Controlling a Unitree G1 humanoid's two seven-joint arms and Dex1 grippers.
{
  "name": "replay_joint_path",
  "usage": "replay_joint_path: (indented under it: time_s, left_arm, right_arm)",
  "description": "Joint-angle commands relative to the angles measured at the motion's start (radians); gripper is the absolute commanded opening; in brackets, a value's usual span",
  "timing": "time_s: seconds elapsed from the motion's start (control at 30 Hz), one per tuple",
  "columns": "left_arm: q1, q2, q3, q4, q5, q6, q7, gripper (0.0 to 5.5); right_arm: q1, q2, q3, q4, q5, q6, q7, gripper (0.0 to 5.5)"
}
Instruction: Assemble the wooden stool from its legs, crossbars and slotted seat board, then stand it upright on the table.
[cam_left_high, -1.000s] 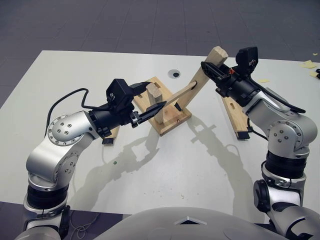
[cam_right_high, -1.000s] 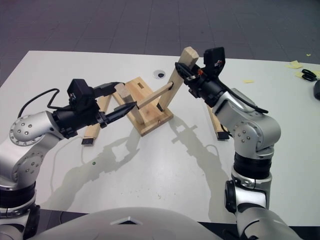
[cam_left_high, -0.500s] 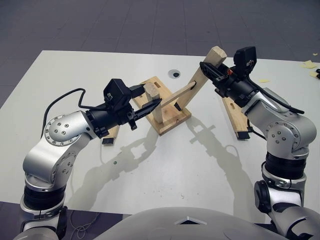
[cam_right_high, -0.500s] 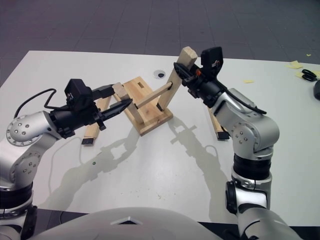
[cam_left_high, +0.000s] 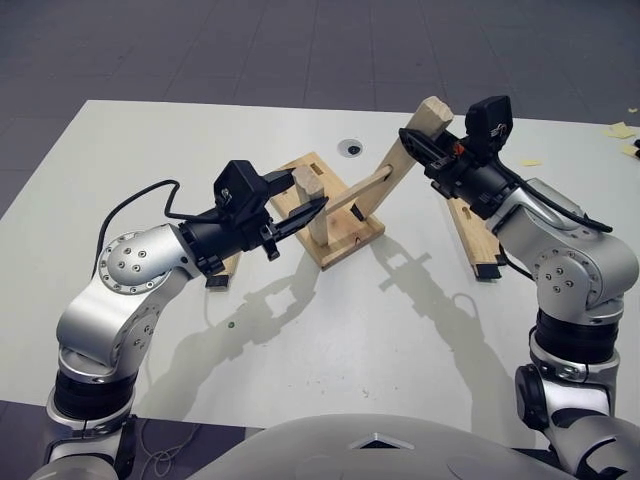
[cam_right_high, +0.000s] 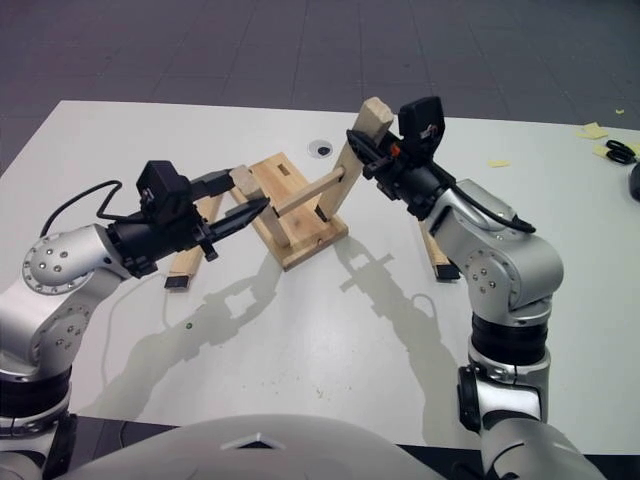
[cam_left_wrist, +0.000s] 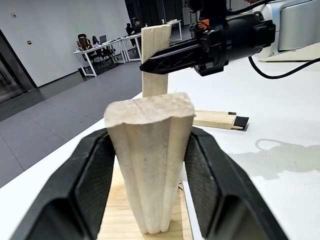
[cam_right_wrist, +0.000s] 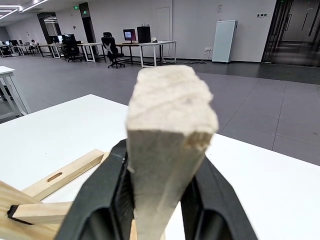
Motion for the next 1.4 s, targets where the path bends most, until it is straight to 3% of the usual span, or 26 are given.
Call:
replay_joint_path:
  time_s: [0.03,0.27,0.5,0.87,0.9,1.4]
  left_arm:
    - [0.002,-0.015,-0.044,0.023,0.023,0.007,0.004,2.02]
    - [-0.007,-0.039,-0.093,0.027,0.044,-0.004,0.002,2.02]
    - [-0.017,-0.057,-0.106,0.044,0.06,-0.015,0.005,2.02]
    - [-0.042,-0.063,-0.099,0.088,0.075,-0.045,-0.005,2.02]
    - [-0.044,-0.063,-0.098,0.092,0.076,-0.046,-0.008,2.02]
    - [-0.055,-0.066,-0.102,0.129,0.073,-0.061,-0.03,2.02]
  right_arm:
    - [0.024,-0.053,0.112,-0.003,-0.011,0.127,0.042,1.05]
    - [-0.039,-0.066,0.238,0.067,0.018,0.278,0.075,1.09]
    - [-0.011,-0.108,0.278,0.094,0.002,0.319,0.076,1.09]
    - [-0.079,0.042,0.067,0.105,0.014,0.041,0.026,1.1]
    - [-0.087,0.056,0.048,0.109,0.017,0.029,0.019,1.46]
    - [-0.177,0.138,-0.138,0.126,0.125,-0.006,0.01,3.75]
